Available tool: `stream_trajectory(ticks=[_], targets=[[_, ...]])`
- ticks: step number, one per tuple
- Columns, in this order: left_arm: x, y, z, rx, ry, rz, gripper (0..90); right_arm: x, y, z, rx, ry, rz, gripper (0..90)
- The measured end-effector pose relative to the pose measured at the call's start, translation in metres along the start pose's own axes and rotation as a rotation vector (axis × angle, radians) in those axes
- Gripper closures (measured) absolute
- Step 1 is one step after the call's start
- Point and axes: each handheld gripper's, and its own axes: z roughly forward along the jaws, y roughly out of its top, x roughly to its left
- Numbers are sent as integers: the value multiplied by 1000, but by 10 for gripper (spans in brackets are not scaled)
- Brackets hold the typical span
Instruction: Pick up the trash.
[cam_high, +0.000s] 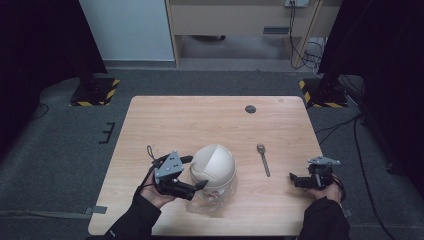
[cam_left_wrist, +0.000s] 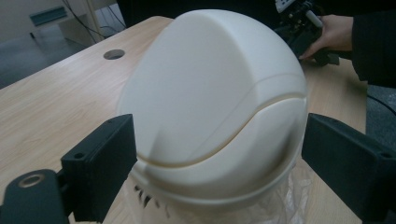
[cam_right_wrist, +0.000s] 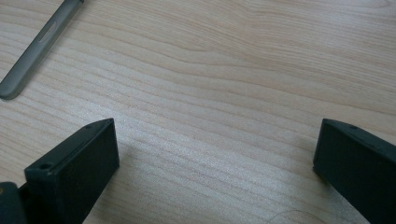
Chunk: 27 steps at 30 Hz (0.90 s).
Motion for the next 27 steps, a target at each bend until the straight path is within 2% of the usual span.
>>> stream_trajectory(ticks=[11, 14, 17, 21, 24, 27], targets=[[-10, 1, 24, 54, -36, 13, 95, 0, 0, 0, -1, -3, 3, 5], [-11, 0, 29, 63, -39, 8, 91, 2, 1, 1, 7, -10, 14, 5], [-9, -1, 33, 63, -42, -13, 91, 3, 4, 0, 37, -8, 24, 8], [-9, -2, 33, 54, -40, -26, 90, 6, 9, -1, 81, -16, 24, 29], [-8, -2, 30, 46, -35, -34, 85, 5, 10, -2, 86, -14, 25, 46], [-7, -2, 19, 22, -15, -43, 84, 4, 11, -3, 82, 8, 45, 66]])
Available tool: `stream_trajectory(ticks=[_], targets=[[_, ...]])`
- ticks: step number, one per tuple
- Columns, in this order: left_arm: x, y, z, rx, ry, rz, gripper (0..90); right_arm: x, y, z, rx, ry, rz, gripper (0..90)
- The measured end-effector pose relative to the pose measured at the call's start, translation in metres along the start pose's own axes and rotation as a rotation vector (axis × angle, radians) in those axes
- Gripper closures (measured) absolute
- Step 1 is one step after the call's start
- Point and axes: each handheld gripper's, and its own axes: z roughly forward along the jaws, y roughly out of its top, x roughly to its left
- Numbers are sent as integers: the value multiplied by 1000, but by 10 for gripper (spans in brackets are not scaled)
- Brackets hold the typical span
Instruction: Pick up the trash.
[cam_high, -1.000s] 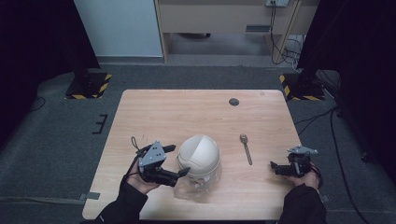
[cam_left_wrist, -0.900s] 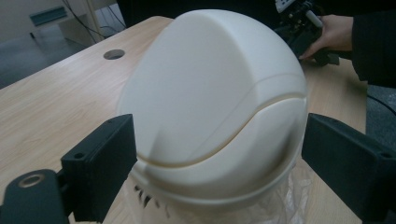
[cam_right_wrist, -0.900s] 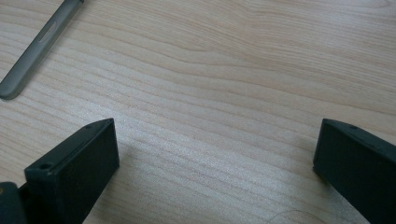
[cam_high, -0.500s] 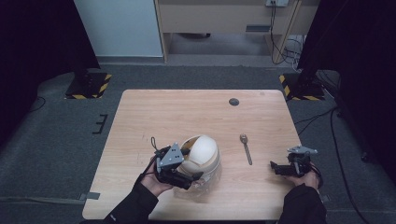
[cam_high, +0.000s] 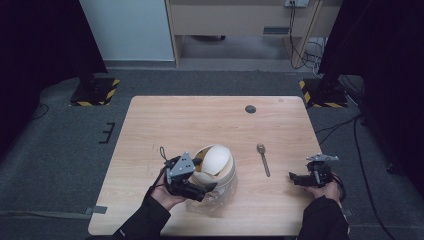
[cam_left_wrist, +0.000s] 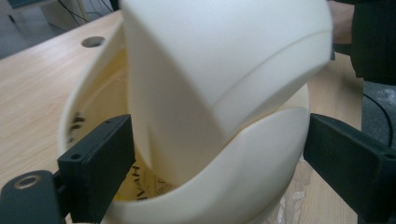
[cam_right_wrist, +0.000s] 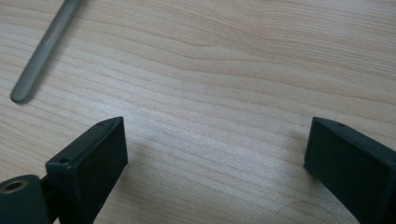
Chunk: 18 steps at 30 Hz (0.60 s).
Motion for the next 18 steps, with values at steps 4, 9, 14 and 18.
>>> stream_trajectory(ticks=[4, 9, 14, 18], targets=[[7, -4, -21, -35, 34, -26, 84, -1, 2, -1, 3, 25, 13, 72], [21, -15, -47, -58, 93, -70, 81, 3, 5, -2, -5, 52, -9, 64], [44, -44, -65, -10, 195, -142, 78, 10, 12, -5, -53, 80, -48, 77], [65, -71, -69, 73, 273, -192, 78, 14, 18, -8, -87, 86, -57, 89]])
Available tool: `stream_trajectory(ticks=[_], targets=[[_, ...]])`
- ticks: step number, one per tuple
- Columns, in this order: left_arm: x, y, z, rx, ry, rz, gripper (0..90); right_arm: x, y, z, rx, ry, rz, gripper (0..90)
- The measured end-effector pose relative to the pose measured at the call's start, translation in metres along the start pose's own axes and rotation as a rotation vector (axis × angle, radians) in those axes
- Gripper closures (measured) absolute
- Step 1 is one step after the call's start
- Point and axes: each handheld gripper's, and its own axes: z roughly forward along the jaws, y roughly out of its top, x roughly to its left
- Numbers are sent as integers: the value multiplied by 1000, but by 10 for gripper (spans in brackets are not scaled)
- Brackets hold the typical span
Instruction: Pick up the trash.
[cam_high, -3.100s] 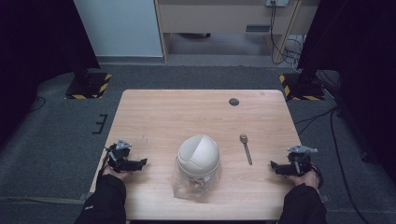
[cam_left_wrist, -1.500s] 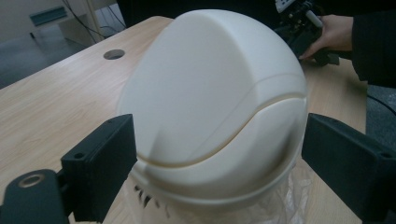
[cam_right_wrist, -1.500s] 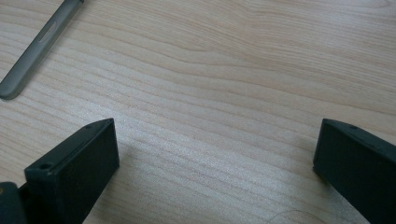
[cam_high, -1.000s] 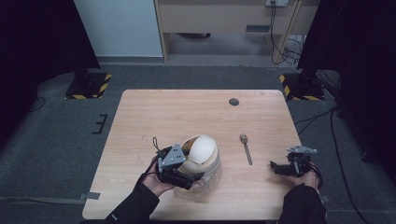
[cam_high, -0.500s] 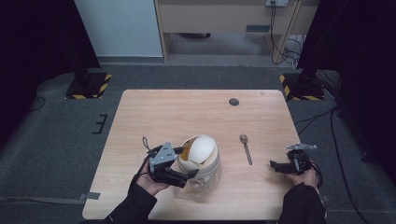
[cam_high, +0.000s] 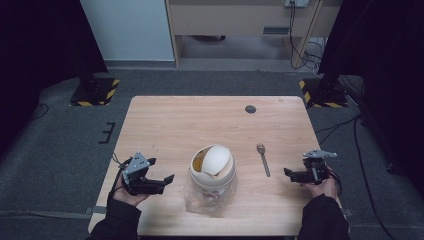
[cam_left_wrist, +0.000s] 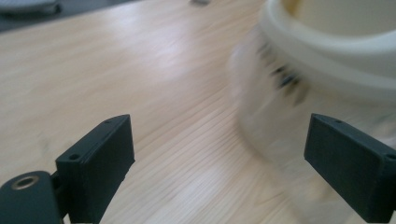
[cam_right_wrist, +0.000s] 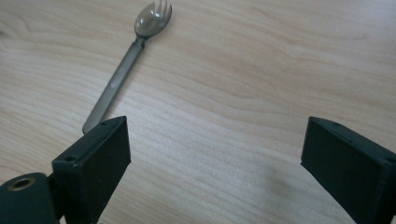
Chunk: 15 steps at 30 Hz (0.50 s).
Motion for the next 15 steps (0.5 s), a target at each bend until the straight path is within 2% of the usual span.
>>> stream_trajectory(ticks=[3, 6, 10, 15], targets=[[18, -15, 10, 68, 62, -51, 80, 1, 5, -5, -43, -2, 0, 130], [30, -27, 21, 148, 113, -66, 83, 4, 11, -7, -62, -2, -19, 147], [36, -34, 31, 216, 134, -72, 78, 11, 21, -8, -84, -10, -41, 169], [36, -37, 37, 255, 154, -55, 78, 17, 33, -8, -124, -12, -47, 195]])
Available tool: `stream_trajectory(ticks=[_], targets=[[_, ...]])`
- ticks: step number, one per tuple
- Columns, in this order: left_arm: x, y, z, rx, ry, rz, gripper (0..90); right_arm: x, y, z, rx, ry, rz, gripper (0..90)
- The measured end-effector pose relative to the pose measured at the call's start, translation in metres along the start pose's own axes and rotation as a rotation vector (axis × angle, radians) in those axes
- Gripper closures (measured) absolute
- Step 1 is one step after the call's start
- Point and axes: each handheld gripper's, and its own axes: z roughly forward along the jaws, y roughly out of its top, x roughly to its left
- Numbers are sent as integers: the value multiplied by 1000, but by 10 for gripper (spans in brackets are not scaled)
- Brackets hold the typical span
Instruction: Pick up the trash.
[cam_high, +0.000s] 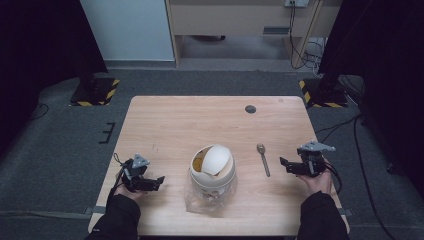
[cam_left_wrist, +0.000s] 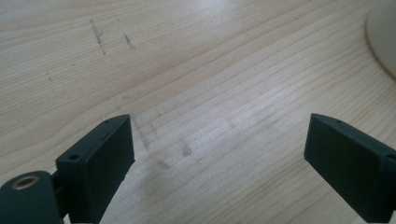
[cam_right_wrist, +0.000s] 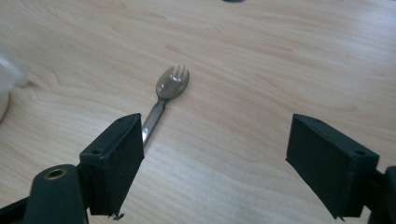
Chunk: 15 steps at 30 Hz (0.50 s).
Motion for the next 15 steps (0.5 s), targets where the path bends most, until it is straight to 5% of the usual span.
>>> stream_trajectory(ticks=[8, 15], targets=[[2, -3, 8, 60, 19, 5, 76, 11, 22, 9, -40, 20, 3, 224], [2, -4, 10, 91, 20, 3, 74, 24, 31, 25, 10, 25, -21, 272]])
